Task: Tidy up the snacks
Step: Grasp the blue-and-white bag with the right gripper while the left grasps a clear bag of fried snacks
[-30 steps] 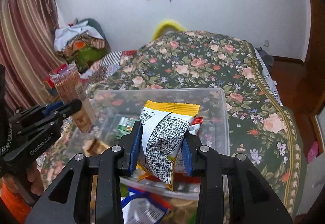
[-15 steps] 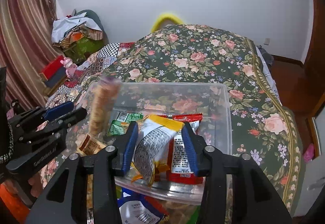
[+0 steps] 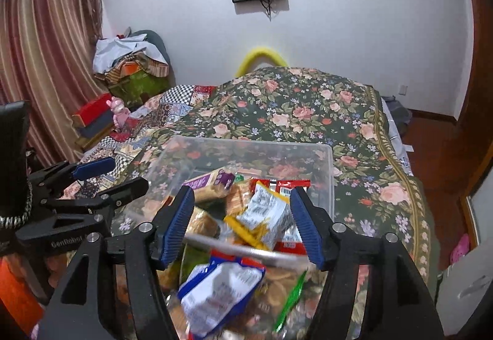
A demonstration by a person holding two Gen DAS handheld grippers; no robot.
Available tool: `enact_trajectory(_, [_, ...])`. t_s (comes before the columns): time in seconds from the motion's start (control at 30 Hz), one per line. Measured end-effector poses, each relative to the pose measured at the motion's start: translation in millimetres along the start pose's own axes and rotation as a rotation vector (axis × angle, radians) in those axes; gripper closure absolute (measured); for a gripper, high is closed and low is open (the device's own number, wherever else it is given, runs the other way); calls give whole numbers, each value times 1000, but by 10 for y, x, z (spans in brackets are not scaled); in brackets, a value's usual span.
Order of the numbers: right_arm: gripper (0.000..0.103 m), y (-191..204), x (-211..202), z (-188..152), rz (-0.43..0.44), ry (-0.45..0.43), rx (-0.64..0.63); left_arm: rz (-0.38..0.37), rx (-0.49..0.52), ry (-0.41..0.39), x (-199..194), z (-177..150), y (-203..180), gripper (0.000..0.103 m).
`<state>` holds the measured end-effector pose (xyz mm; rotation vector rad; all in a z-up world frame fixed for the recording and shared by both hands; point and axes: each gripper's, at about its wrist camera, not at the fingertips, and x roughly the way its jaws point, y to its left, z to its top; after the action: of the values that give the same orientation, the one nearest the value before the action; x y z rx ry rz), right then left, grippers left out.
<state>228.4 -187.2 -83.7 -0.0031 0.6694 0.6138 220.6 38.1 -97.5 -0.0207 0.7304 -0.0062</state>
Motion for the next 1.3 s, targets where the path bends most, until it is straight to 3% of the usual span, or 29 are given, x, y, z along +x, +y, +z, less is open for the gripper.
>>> enact_trajectory(0.4, [39, -18, -257, -397, -23, 26, 44, -53, -57, 103, -250, -538, 254, 22])
enact_trajectory(0.63, [39, 3, -151, -773, -2, 116, 74, -39, -68, 208, -126, -1031, 266, 21])
enact_trajectory(0.9, [39, 68, 49, -881, 41, 159, 93, -44, -72, 245, 23, -1266, 206, 15])
enact_trajectory(1.13, [39, 119, 318, -842, 61, 185, 116, -93, -115, 278, 214, -1373, 160, 15])
enact_trajectory(1.3, [35, 113, 412, -866, 58, 184, 134, -118, -129, 248, 202, -1377, 155, 28])
